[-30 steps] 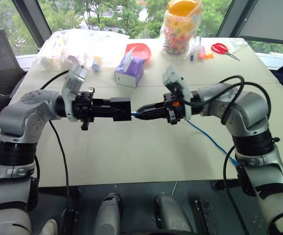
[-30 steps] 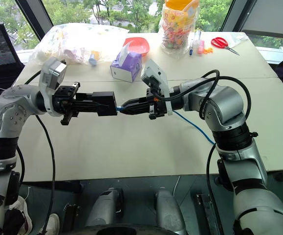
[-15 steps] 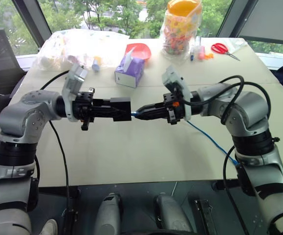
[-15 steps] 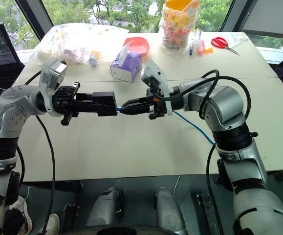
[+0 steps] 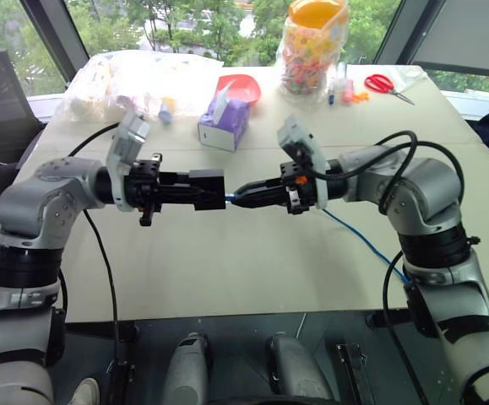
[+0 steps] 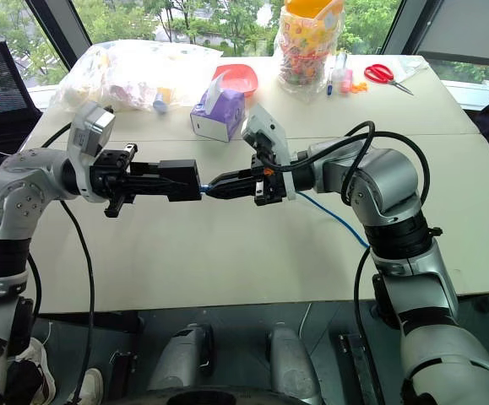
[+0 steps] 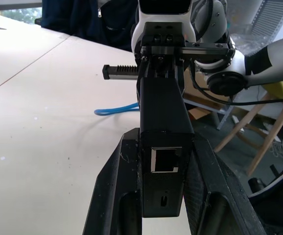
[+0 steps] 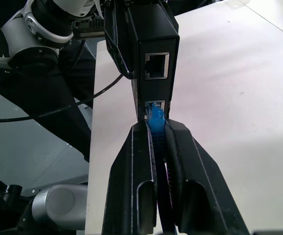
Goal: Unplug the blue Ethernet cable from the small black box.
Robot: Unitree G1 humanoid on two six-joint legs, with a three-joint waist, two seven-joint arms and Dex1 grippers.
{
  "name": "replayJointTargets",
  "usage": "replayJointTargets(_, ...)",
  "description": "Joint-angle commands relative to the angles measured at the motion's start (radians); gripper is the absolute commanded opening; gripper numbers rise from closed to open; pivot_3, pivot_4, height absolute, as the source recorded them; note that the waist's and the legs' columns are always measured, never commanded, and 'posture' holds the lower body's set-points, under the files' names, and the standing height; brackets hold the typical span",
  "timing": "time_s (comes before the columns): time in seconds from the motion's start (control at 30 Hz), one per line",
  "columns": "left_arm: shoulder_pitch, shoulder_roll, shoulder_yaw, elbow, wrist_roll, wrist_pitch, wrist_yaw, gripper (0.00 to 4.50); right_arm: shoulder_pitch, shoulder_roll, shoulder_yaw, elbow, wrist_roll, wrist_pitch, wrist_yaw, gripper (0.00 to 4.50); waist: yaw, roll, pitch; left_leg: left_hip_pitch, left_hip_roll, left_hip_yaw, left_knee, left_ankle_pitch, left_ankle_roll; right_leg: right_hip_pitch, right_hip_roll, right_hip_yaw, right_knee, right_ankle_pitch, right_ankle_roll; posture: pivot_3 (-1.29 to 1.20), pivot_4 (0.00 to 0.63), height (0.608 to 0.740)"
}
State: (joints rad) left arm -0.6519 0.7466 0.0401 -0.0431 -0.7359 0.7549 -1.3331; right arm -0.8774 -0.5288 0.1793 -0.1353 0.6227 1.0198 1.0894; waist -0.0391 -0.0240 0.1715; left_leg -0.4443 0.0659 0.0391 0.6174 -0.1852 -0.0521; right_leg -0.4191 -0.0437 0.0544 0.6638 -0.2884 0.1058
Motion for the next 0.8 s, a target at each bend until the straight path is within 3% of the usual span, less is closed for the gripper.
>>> replayJointTargets(0.03,0.021,0.047,0.056,-0.021,-0.009,-0.004,0.001,0.5,-0.032,-0.03,-0.05,0.061,-0.016,-0.052,0.002,0.03,-0.002,0.0,0.0,0.0,0.0,0.0,0.0,0.0,0.0,0.0,0.0,0.0,0.0,0.0,0.0,0.0,0.15,0.735)
replayJointTargets(0.27,0.048,0.078,0.072,-0.036,-0.022,-0.003,0.007,0.5,-0.033,-0.067,-0.064,0.17,-0.059,-0.12,0.006,0.03,0.001,0.0,0.0,0.0,0.0,0.0,0.0,0.0,0.0,0.0,0.0,0.0,0.0,0.0,0.0,0.0,0.15,0.735)
replayJointTargets(0.37,0.059,0.07,0.058,-0.033,0.011,-0.038,0.02,0.5,-0.011,-0.081,-0.032,0.233,-0.181,-0.254,-0.044,0.03,0.001,0.0,0.0,0.0,0.0,0.0,0.0,0.0,0.0,0.0,0.0,0.0,0.0,0.0,0.0,0.0,0.15,0.735)
replayJointTargets(0.47,0.068,-0.013,0.007,-0.009,0.105,-0.162,0.092,0.5,-0.003,-0.039,0.013,0.379,-0.35,-0.438,-0.188,0.03,0.001,0.0,0.0,0.0,0.0,0.0,0.001,0.0,0.0,0.0,0.0,0.0,0.0,0.0,0.0,0.0,0.15,0.735)
replayJointTargets(0.73,0.076,-0.289,-0.098,0.16,0.366,-0.5,0.329,0.5,-0.05,0.086,-0.027,0.704,-0.507,-0.585,-0.436,0.03,0.003,0.0,0.0,-0.001,0.0,0.001,0.004,0.0,0.0,0.0,0.0,0.001,0.001,0.0,0.001,0.0,0.15,0.735)
replayJointTargets(0.8,0.071,-0.344,-0.125,0.227,0.427,-0.581,0.373,0.5,-0.048,0.103,-0.037,0.729,-0.52,-0.593,-0.468,0.87,0.003,0.0,0.0,-0.001,0.0,0.001,0.004,0.0,0.0,0.0,0.0,0.001,0.001,0.0,0.001,0.0,0.15,0.735)
